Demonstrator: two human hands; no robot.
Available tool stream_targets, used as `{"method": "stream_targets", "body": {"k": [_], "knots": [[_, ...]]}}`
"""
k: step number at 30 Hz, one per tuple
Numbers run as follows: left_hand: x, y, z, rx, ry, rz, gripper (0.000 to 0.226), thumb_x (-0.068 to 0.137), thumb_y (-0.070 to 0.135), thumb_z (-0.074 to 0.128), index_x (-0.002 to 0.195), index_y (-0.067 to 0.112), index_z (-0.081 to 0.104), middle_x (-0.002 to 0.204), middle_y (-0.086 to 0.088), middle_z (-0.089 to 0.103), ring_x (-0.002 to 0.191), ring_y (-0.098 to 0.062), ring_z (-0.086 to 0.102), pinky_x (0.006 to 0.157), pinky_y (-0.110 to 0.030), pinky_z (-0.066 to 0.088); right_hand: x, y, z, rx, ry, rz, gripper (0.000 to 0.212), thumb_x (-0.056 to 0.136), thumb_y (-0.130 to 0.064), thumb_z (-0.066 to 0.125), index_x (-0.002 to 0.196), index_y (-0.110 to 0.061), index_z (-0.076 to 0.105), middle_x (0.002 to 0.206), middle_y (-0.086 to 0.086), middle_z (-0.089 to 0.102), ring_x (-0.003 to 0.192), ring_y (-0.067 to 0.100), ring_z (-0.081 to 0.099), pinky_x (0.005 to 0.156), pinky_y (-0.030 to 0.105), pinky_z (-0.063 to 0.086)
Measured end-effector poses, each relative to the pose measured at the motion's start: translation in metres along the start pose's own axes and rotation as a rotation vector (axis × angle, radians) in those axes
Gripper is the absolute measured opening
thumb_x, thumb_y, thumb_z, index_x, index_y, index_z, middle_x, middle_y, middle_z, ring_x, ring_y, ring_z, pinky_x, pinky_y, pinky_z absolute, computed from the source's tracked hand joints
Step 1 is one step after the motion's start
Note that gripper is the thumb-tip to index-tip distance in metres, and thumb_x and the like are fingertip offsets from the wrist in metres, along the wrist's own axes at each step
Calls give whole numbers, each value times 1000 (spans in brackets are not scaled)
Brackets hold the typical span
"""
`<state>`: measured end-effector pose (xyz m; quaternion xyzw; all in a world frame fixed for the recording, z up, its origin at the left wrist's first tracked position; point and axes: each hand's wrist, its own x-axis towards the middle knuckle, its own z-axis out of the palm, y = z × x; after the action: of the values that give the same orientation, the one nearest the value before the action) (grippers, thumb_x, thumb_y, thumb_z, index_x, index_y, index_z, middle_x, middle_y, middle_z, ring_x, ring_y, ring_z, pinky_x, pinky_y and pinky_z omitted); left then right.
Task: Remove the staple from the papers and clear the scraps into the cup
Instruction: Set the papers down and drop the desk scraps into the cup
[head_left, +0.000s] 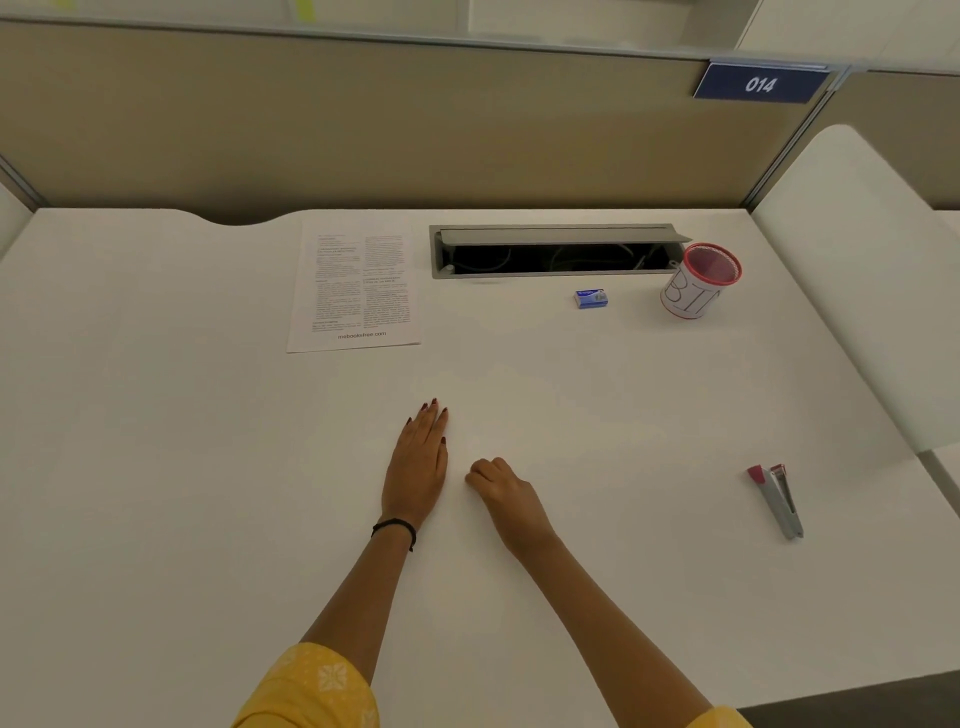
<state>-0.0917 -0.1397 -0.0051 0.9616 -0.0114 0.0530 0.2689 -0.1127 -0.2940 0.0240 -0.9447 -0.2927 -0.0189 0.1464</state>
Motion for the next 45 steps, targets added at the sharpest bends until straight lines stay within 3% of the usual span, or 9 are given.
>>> {"method": "stream_targets", "body": {"k": [10,20,25,28,32,38,40,42,45], "knots": [[1,0,0,1,-7,4,58,92,33,10,142,9,29,151,-6,26,139,-16,21,114,-30,12,8,-1,-8,-135,-95,-27,42,40,12,79,63,-12,54,64,-1,53,54,12,46,36,18,22],[1,1,-1,-2,1,3,56,92,30,13,142,9,30,150,-6,27,139,-17,22,114,-30,12,15,1,-12,-123,-66,-54,41,41,20,71,60,-10,48,58,3,49,50,14,42,42,20,23],[2,2,-1,9,7,6,57,92,31,12,141,10,30,150,-5,27,139,-15,22,114,-28,11,17,22,-17,364,48,282,12,78,10,50,78,-1,56,78,8,55,68,15,45,60,21,37],[2,1,-1,20,8,11,56,93,30,13,141,10,31,150,-5,28,139,-16,22,114,-29,11,12,35,-24,562,142,448,14,80,6,52,83,-5,61,83,1,61,72,15,55,66,11,43],[2,1,-1,20,10,11,55,93,29,14,141,10,31,150,-6,28,139,-18,24,114,-30,13,4,34,-21,603,139,349,16,81,5,55,85,-9,63,88,1,63,80,13,60,74,17,48],[1,1,1,10,16,2,48,96,23,24,142,11,30,150,-5,27,139,-15,22,114,-29,12,-17,13,-2,274,13,195,47,98,-36,26,133,-11,45,139,6,48,128,18,45,104,24,35],[2,1,1,8,19,6,45,97,17,31,142,11,29,151,-5,27,139,-16,22,114,-29,12,-23,9,6,158,-11,36,39,95,-24,46,131,-10,47,135,12,51,124,23,50,100,29,41],[2,1,1,7,19,10,45,97,15,33,142,11,29,151,-5,26,139,-16,22,114,-29,13,-28,6,10,85,-38,-94,65,74,-8,74,132,-10,44,134,16,51,123,26,50,99,29,37],[1,1,1,8,19,13,47,96,18,29,142,10,29,151,-5,27,139,-16,21,114,-30,14,-30,9,5,59,-64,-214,80,58,-3,83,129,-7,47,131,16,54,120,27,53,95,27,42]]}}
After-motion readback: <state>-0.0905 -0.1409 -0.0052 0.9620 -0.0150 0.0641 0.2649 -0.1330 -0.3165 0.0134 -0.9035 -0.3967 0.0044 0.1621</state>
